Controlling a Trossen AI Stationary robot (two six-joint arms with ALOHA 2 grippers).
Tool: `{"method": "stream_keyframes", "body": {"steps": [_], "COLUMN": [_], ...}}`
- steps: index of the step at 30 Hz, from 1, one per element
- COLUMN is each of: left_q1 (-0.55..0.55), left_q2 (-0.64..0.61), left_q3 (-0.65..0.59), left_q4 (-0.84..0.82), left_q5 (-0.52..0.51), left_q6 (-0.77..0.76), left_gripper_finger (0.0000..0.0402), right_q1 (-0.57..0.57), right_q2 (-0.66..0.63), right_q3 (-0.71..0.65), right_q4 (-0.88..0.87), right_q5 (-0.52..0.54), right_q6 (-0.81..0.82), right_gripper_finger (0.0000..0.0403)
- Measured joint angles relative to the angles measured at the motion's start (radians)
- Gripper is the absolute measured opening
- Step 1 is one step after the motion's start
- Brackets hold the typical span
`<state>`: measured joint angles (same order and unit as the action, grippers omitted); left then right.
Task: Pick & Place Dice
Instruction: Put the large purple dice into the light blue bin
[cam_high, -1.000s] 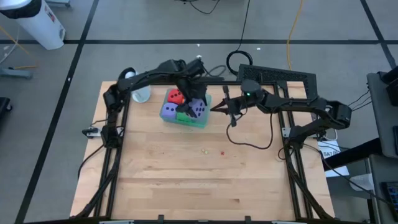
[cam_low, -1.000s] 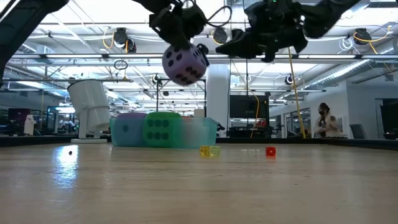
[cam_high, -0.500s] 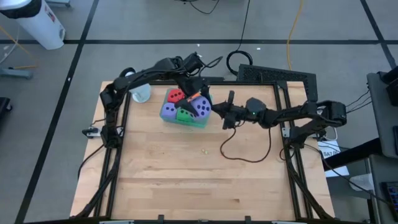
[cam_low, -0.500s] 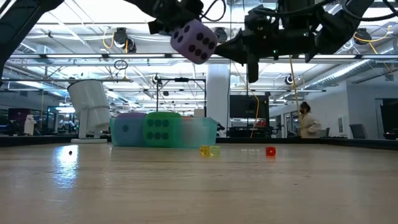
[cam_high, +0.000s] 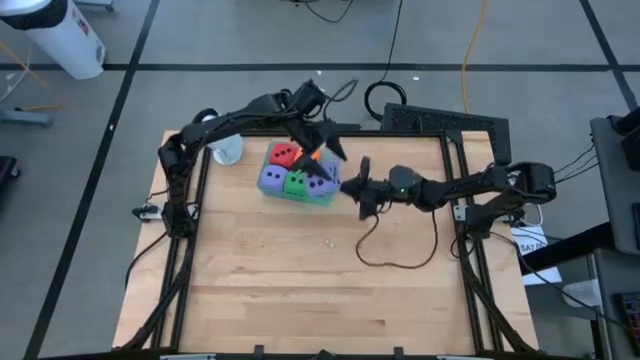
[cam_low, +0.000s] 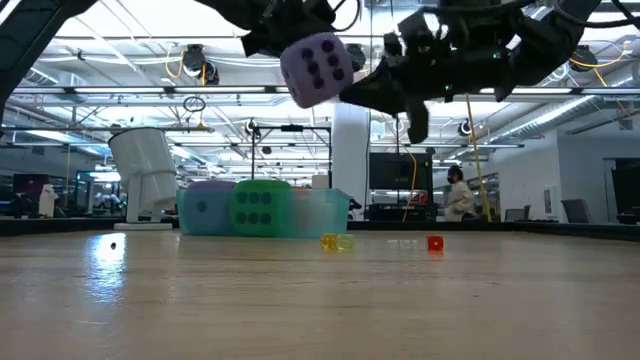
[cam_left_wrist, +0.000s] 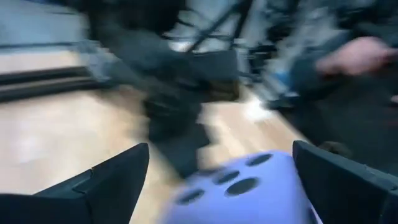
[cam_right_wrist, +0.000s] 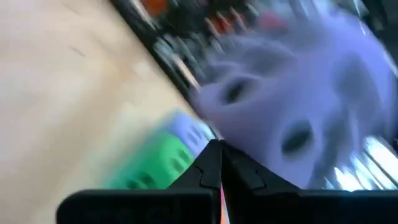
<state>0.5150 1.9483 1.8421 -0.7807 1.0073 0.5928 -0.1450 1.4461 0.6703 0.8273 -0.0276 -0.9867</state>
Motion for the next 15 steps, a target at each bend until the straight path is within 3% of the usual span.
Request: {"method": "stream_keyframes", "body": {"steps": [3,8,15], "left_q1": [0.009,0.012,0.010], "left_q2": [0.001,0.018,0.031], "left_q3": [0.001,-0.007,-0.059], "left_q4": [0.070,0.090,0.086], "left_q5": [-0.121,-0.420,-0.467], "left_q6": [-0.042,-0.139,-0.194], "left_gripper_finger": [0.0397,0.0396,0.0396], "right_q1": [0.012,-0.020,-0.057], "right_q2": [-0.001,-0.011,-0.005], "right_q3": [0.022,0.041,0.041], "right_q4": [-0.032,0.010,-0.083], "right_q5": [-0.049,0.066,0.067], "right_q6": [0.020,0.197,0.320], "right_gripper_finger": [0.0000,0.0000,0.0000]}}
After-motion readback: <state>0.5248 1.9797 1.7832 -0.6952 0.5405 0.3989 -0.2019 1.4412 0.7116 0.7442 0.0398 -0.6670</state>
